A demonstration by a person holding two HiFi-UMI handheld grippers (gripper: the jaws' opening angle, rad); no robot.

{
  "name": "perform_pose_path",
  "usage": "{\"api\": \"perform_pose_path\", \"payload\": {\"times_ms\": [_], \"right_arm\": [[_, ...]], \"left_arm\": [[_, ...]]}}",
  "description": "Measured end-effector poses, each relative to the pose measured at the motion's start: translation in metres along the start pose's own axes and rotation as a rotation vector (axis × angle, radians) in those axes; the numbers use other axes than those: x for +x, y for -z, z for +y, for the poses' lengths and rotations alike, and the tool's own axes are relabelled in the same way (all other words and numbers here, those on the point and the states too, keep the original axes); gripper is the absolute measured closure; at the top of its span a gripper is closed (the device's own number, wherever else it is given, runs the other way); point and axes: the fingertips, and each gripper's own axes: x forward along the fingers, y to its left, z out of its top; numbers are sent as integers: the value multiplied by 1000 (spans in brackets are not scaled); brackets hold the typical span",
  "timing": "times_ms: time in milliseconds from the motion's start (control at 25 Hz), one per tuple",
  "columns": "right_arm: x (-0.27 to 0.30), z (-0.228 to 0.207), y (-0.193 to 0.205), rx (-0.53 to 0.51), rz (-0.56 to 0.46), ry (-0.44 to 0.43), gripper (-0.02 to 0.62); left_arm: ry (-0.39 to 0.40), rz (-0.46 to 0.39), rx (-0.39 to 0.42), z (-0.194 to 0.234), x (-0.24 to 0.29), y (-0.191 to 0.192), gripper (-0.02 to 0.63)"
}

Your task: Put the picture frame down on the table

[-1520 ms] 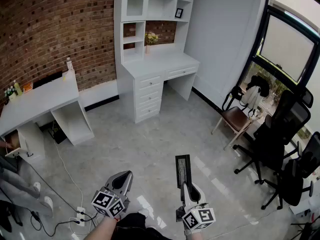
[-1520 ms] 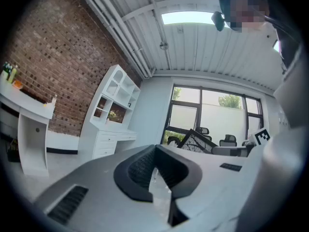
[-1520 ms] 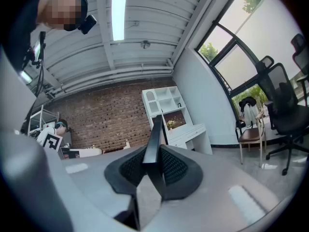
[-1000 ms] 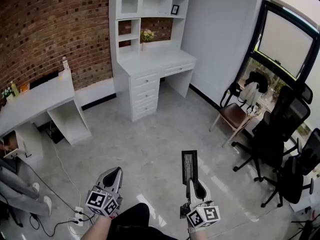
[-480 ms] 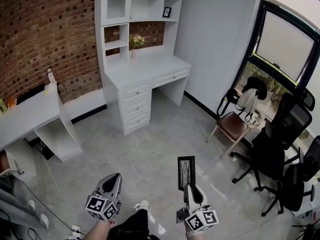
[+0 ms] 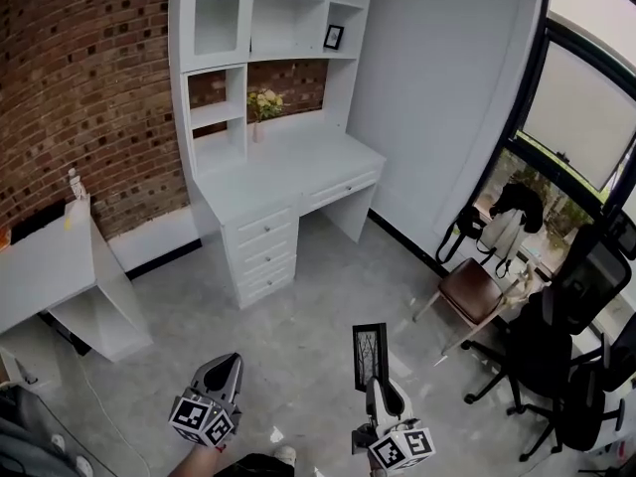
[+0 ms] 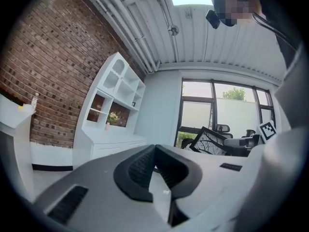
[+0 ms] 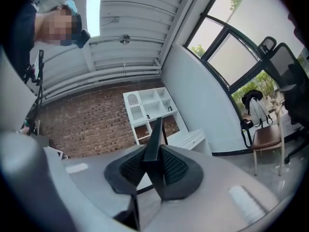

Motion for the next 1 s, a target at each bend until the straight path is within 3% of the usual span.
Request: {"api": "perform_pose_path", "payload": {"times_ms": [440,1000], "right_arm": [[96,-27,16,41,43,-12,528],[260,-62,16,72,100,-155,528]], "left_arm": [[-43,22,-25,55,65,1,601],[-176,-34,-1,117,175,-32,601]]}}
